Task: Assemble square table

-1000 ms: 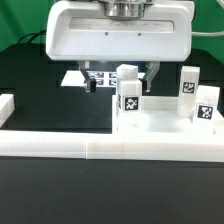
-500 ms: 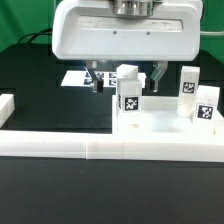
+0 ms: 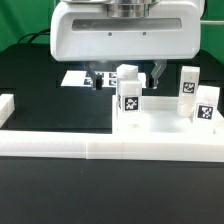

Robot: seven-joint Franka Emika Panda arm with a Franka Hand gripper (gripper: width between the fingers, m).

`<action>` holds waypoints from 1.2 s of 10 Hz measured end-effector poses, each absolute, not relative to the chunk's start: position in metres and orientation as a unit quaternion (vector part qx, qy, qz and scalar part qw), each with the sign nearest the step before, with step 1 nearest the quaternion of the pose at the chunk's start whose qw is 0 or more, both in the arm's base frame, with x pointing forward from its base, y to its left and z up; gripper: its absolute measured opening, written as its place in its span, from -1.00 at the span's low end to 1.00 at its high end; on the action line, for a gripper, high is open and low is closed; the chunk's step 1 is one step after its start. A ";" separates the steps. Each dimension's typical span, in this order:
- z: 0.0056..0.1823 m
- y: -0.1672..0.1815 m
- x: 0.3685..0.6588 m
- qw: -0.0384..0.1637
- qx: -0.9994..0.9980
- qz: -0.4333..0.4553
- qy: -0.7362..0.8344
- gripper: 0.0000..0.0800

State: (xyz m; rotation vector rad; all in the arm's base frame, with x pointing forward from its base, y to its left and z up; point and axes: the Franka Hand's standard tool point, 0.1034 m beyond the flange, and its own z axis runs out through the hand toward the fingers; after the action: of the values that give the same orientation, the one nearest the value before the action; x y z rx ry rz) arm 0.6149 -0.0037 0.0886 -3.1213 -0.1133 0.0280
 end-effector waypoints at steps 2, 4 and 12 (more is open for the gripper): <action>0.087 -0.003 0.617 0.008 -0.999 0.008 -0.034 0.62; 0.085 -0.002 0.624 0.004 -1.000 0.004 -0.026 0.62; 0.084 -0.002 0.627 0.003 -0.988 -0.001 0.156 -0.27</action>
Offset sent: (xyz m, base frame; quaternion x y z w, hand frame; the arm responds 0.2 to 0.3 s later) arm 0.0269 0.0049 -0.0023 -0.0153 0.0369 0.0131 0.9991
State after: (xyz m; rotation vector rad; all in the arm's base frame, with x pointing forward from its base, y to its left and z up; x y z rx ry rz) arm 0.6269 -0.0021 0.0837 -3.0964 0.4902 -0.0034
